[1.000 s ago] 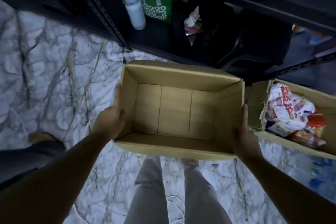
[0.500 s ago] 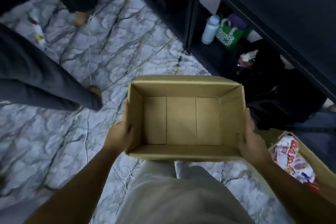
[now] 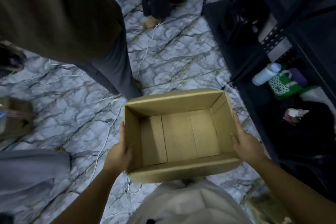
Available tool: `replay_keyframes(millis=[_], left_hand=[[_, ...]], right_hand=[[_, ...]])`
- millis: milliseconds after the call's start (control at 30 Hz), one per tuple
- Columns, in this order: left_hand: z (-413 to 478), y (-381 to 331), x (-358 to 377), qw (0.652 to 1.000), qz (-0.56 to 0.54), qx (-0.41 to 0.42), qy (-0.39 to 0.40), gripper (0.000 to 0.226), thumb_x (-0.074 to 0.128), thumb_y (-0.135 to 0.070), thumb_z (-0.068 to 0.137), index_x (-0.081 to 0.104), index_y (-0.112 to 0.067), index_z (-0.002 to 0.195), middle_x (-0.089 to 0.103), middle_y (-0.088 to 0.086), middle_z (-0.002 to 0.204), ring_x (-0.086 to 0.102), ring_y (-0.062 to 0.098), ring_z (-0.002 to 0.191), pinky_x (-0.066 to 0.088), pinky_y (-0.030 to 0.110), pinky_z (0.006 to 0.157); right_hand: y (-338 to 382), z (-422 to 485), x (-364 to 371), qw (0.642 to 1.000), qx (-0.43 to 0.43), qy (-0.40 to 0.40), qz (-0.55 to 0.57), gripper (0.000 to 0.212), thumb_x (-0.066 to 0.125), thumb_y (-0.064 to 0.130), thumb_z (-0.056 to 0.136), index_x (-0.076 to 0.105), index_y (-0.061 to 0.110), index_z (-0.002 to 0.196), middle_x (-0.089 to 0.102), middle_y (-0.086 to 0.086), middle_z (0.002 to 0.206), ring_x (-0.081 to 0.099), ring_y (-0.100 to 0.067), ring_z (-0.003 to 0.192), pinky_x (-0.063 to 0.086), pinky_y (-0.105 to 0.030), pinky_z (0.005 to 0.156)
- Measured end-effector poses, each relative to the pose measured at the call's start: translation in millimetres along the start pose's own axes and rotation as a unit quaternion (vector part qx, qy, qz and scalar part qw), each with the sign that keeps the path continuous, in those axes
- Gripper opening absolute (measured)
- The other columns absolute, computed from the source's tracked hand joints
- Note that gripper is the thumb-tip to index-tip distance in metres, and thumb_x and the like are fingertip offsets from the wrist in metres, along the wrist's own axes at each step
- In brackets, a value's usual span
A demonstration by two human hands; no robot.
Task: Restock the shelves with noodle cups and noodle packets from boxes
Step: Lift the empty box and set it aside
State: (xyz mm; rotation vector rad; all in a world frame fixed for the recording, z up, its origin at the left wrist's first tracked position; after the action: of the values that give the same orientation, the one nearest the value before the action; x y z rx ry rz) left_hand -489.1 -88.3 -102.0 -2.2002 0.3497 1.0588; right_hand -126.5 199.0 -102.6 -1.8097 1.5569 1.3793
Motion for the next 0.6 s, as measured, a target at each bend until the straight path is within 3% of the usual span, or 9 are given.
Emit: replay_keyframes(millis=[267,433,600], left_hand=[[25.7,18.8,-38.3,0.999,-0.02,-0.024,-0.007,0.101,0.052,-0.007,0.099,-0.028,-0.031,0.156,0.07,0.029,0.103,0.066,0.041,0.083,0.051,0.044,0.073],[56.2,13.8,-51.0,0.998,-0.039,-0.042,-0.01,0.104,0.051,-0.005,0.096,-0.027,-0.041,0.156,0.069,0.028,0.1,0.065,0.038,0.082,0.053,0.045,0.076],[99.3,-5.7,-65.4,0.998,-0.038,-0.05,-0.022,0.102,0.051,-0.006,0.097,-0.025,-0.04,0.157,0.07,0.028,0.097,0.066,0.04,0.081,0.054,0.046,0.075]], right_hand=[[59.5,49.4,-11.5,0.999,-0.037,0.008,-0.006,0.086,0.048,0.017,0.104,-0.016,0.038,0.159,0.052,-0.009,0.055,0.046,-0.022,0.044,0.024,-0.028,0.044],[73.9,86.3,-24.5,0.999,-0.049,0.002,-0.011,0.088,0.047,0.014,0.103,-0.019,0.043,0.154,0.049,-0.007,0.053,0.045,-0.02,0.044,0.023,-0.028,0.043],[81.0,134.9,-39.4,0.999,-0.053,0.011,0.006,0.087,0.047,0.013,0.103,-0.015,0.041,0.157,0.046,-0.005,0.049,0.043,-0.02,0.041,0.026,-0.028,0.043]])
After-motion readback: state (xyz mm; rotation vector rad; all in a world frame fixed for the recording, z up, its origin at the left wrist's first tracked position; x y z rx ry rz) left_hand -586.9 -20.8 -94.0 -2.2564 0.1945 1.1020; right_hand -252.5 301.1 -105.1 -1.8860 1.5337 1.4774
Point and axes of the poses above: each hand's wrist, its own z-axis towards the middle knuckle, its own x-axis out of the palm, y = z × x, the point moved 10 cm from there along z, towards the middle knuckle
